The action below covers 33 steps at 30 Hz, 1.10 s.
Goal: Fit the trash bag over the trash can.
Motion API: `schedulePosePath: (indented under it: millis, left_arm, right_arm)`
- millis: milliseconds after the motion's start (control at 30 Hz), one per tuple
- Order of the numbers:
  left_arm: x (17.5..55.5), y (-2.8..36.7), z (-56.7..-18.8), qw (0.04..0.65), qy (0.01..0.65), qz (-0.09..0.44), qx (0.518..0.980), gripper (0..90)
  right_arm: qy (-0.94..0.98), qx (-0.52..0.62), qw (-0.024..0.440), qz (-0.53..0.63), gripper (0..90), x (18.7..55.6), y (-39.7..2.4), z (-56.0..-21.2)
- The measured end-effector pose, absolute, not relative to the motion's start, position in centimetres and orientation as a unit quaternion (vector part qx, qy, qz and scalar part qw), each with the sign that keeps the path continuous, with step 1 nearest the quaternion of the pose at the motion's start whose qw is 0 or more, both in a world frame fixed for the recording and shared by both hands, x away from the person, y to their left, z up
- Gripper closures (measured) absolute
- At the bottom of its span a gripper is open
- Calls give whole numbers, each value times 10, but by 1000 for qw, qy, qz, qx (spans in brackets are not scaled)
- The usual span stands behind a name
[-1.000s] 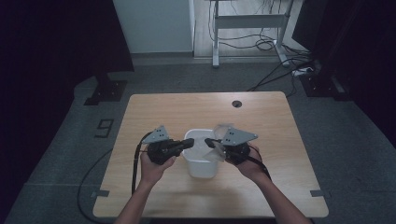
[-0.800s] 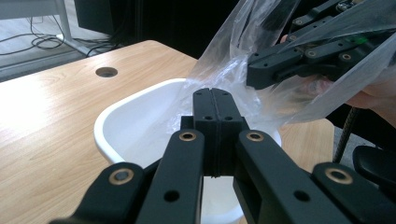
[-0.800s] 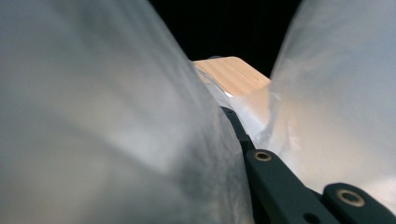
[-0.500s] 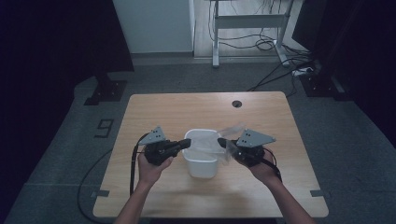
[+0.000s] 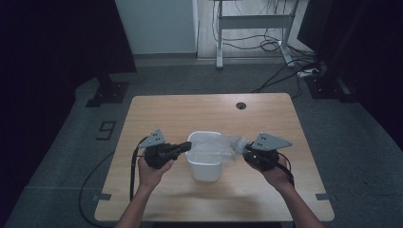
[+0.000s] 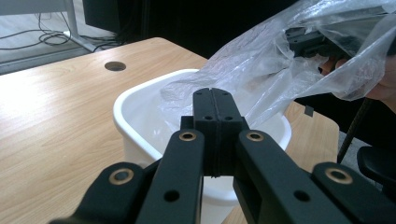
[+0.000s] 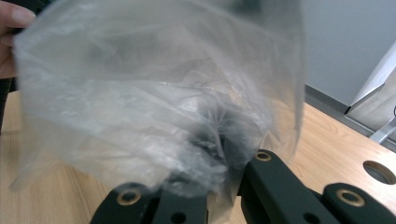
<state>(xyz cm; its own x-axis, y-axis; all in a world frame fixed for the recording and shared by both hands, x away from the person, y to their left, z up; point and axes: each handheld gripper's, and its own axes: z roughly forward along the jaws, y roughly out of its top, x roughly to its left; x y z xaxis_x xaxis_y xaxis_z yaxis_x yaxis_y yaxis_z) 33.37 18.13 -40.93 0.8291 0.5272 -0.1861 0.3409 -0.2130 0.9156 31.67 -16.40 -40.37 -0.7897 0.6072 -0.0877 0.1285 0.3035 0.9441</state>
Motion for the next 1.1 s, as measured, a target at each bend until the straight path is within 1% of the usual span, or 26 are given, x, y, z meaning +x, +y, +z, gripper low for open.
schedulePosePath:
  millis: [400, 667, 700, 767, 967, 1033, 1100]
  left_arm:
    - [333, 189, -413, 557, 287, 80, 775, 900]
    - [331, 193, -419, 554, 291, 68, 777, 899]
    - [331, 193, -419, 554, 293, 65, 776, 884]
    - [331, 193, -419, 556, 297, 63, 774, 787]
    - [327, 185, -410, 553, 298, 86, 773, 600]
    - [328, 179, -407, 545, 299, 92, 778, 523]
    - [329, 173, -406, 541, 297, 94, 781, 506]
  right_arm:
    - [781, 250, 213, 531, 892, 317, -170, -411]
    - [782, 245, 194, 540, 889, 316, -169, -415]
    - [781, 244, 192, 541, 889, 316, -168, -415]
    - [781, 243, 192, 543, 888, 315, -167, -414]
    - [782, 233, 191, 545, 887, 313, -159, -413]
    - [783, 230, 191, 546, 887, 312, -157, -412]
    - [783, 226, 191, 547, 887, 312, -155, -411]
